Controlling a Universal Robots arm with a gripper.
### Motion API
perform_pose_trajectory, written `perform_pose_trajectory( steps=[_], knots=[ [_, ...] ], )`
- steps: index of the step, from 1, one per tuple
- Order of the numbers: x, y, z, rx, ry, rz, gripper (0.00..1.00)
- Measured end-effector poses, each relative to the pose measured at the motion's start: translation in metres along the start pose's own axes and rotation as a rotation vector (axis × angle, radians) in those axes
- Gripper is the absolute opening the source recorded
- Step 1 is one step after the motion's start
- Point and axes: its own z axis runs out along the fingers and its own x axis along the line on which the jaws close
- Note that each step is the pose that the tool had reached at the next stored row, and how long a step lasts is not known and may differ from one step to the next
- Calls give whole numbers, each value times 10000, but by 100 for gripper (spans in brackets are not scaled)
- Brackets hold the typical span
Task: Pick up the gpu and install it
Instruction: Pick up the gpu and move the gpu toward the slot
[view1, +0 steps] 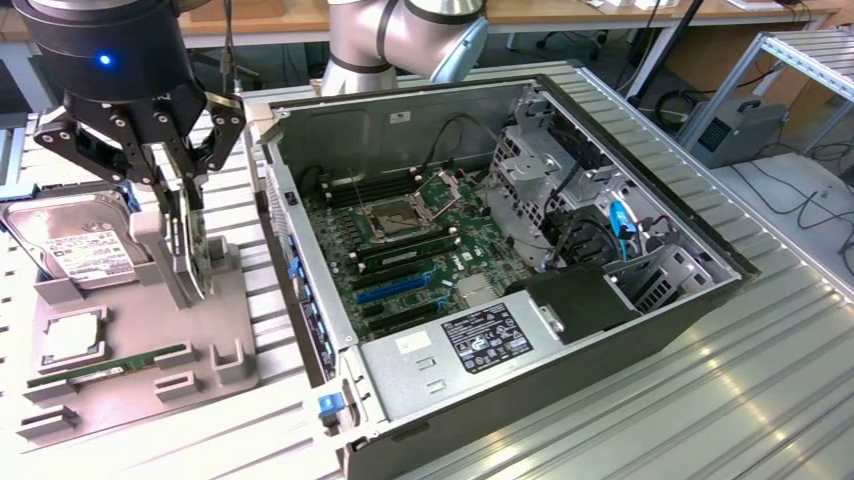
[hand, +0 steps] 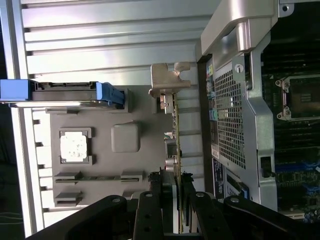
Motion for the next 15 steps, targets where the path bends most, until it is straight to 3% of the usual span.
perform_pose_trajectory(
  steps=[15],
  knots=[
    [-2, 3, -95, 0, 0, 0, 27]
  ],
)
